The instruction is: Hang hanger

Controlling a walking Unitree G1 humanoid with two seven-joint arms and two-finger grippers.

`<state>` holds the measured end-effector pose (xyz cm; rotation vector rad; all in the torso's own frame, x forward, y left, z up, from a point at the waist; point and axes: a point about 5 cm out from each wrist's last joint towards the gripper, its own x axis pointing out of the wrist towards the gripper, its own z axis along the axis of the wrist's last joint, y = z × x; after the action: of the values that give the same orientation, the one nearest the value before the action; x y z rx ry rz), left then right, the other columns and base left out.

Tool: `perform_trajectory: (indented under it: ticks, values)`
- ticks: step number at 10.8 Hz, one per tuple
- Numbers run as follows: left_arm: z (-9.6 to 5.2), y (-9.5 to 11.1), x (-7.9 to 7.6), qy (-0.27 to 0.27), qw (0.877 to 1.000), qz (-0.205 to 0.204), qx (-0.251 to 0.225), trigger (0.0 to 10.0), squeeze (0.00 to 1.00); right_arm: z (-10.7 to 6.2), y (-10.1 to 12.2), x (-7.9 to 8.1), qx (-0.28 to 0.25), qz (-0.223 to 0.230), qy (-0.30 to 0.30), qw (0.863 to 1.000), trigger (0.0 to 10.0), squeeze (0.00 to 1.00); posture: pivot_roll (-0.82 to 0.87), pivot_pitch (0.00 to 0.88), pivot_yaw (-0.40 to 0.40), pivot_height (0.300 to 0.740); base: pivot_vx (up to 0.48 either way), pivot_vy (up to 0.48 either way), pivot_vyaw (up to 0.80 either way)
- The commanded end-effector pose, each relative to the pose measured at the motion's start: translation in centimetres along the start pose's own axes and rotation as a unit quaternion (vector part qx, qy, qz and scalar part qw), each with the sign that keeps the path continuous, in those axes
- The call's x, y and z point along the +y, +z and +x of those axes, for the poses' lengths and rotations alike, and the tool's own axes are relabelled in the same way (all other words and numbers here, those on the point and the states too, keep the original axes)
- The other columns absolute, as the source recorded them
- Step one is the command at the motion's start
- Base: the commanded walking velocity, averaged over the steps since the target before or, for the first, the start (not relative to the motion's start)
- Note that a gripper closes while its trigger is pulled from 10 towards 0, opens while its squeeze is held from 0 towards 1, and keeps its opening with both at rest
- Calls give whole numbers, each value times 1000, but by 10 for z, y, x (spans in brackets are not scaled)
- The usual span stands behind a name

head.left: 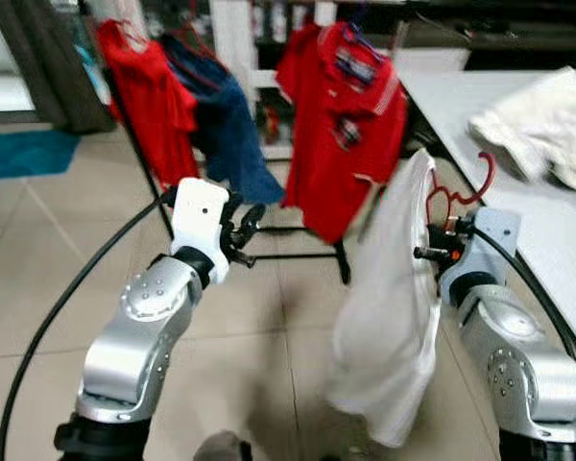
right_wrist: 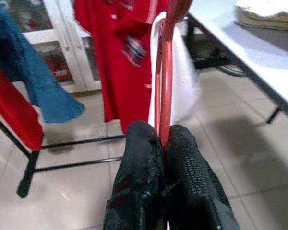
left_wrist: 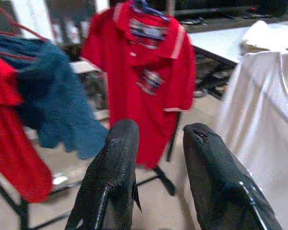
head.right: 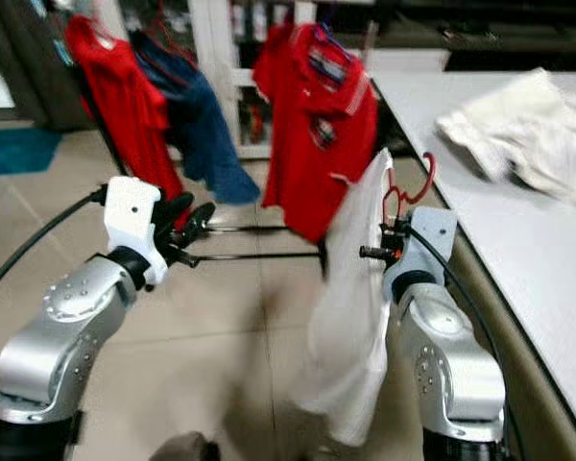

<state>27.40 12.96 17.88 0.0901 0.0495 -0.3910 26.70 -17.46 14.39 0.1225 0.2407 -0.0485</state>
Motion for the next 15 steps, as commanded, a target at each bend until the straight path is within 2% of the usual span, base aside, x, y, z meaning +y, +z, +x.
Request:
perform_trajectory:
  ticks: [1, 15]
  values:
    - [-1, 0, 1, 2, 1000, 1, 1, 10000, 0, -1, 9, 6, -16, 4, 16, 1000, 10000, 0, 91, 116, -37, 740, 345, 0, 0]
    - [1, 0, 0, -4, 1000, 1, 0, 10000, 0, 0, 5, 6, -8, 10, 11, 1000, 10000, 0, 87, 96, -31, 740, 342, 0, 0]
